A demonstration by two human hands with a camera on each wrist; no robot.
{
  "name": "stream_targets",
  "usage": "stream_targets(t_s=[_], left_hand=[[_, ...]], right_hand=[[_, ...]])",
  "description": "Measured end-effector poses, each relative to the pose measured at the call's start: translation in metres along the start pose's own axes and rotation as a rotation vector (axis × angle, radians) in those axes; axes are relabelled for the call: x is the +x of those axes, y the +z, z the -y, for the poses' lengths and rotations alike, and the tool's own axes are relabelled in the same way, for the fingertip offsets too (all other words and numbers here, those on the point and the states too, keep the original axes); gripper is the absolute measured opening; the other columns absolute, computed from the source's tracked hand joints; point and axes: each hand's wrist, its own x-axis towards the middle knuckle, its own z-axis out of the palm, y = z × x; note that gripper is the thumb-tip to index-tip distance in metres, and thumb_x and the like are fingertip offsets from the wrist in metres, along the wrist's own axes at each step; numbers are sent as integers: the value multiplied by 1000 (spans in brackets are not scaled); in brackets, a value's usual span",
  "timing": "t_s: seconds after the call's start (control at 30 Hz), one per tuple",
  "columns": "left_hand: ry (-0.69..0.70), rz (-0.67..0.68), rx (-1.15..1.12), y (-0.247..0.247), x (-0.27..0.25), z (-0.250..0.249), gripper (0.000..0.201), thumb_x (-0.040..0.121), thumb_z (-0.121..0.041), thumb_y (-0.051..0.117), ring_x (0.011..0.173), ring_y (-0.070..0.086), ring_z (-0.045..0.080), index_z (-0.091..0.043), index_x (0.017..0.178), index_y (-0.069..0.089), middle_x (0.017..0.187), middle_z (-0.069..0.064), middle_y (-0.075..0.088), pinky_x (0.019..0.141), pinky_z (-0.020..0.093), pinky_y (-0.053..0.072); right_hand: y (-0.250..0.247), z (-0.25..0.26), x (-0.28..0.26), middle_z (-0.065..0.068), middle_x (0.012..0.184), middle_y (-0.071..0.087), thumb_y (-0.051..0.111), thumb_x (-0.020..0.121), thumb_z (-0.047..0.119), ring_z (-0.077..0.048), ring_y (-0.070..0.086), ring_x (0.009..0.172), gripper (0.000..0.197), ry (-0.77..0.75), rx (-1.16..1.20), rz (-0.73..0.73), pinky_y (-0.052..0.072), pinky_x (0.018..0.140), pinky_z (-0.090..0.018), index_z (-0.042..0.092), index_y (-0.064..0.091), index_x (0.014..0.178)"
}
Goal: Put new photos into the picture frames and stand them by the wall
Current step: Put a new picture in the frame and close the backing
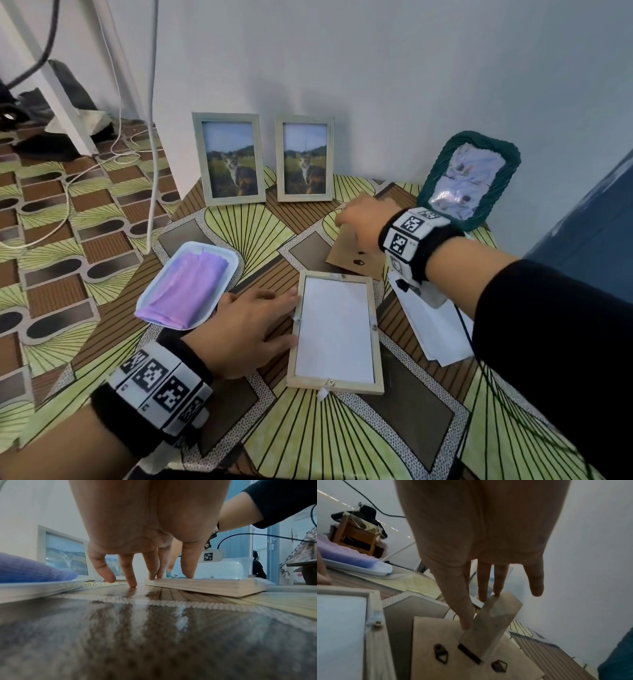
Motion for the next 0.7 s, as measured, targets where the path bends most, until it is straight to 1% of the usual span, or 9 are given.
stream_targets(t_s=[0.07, 0.1, 0.23, 0.3, 0.37, 0.43, 0.53, 0.63, 0.7], left_hand=[[8, -12, -7, 2, 0, 3, 67, 94, -60, 44, 144, 19, 7, -45, 151, 14, 159, -27, 14, 114, 49, 23], [10, -16, -12, 3, 1, 4, 67, 94, -60, 44, 144, 18, 6, -46, 151, 13, 159, -27, 14, 114, 48, 23], [10, -30, -28, 2, 1, 4, 68, 93, -62, 43, 142, 17, 3, -47, 150, 11, 156, -29, 18, 113, 46, 25], [9, -31, -27, 1, 0, 3, 68, 93, -62, 43, 143, 17, 3, -47, 151, 11, 157, -29, 17, 113, 46, 25], [8, -27, -23, 0, -1, 2, 68, 93, -62, 43, 143, 18, 3, -46, 151, 11, 157, -29, 15, 113, 47, 25], [14, -28, -15, 0, 0, 1, 67, 93, -61, 43, 143, 19, 4, -45, 152, 13, 158, -28, 16, 112, 47, 26], [20, -28, -20, -1, 1, 1, 68, 94, -58, 46, 143, 20, 7, -41, 152, 15, 159, -24, 16, 112, 48, 28], [37, -27, -24, 1, 0, -1, 72, 95, -53, 47, 147, 9, 7, -37, 155, 10, 161, -22, 11, 114, 52, 26], [64, -17, 22, 2, 0, -2, 68, 98, -50, 41, 148, 3, 6, -36, 156, 9, 161, -23, 8, 114, 51, 24]], right_hand=[[8, -1, 8, -9, 131, 53, 60, 88, 14, -32, 46, 124, 38, 23, 4, -7, 39, 101, -49, 20, 58, 126], [11, -1, 11, -7, 129, 54, 64, 86, 15, -31, 45, 124, 39, 19, -26, -12, 40, 99, -49, 21, 59, 124], [16, 1, 20, -4, 132, 53, 75, 76, 16, -30, 34, 133, 45, 11, -152, -15, 32, 103, -63, 22, 61, 119], [17, 2, 21, -8, 142, 46, 75, 75, 16, -32, 24, 142, 43, 9, -181, 0, 22, 107, -70, 21, 61, 116], [17, 6, 23, -9, 150, 38, 73, 77, 18, -32, 14, 147, 46, 23, -221, 36, 14, 108, -74, 22, 60, 121], [16, 10, 24, -9, 149, 38, 71, 80, 23, -34, 18, 145, 46, 56, -253, 53, 13, 108, -74, 23, 58, 125], [14, 14, 25, -11, 141, 44, 69, 81, 26, -33, 31, 136, 45, 94, -290, 11, 19, 107, -72, 23, 57, 123], [10, 14, 24, -10, 132, 51, 67, 83, 26, -32, 38, 130, 32, 85, -298, -29, 17, 105, -74, 23, 61, 114], [6, 14, 22, -9, 125, 54, 66, 84, 26, -31, 42, 126, 22, 79, -304, -37, 17, 104, -74, 23, 60, 105]])
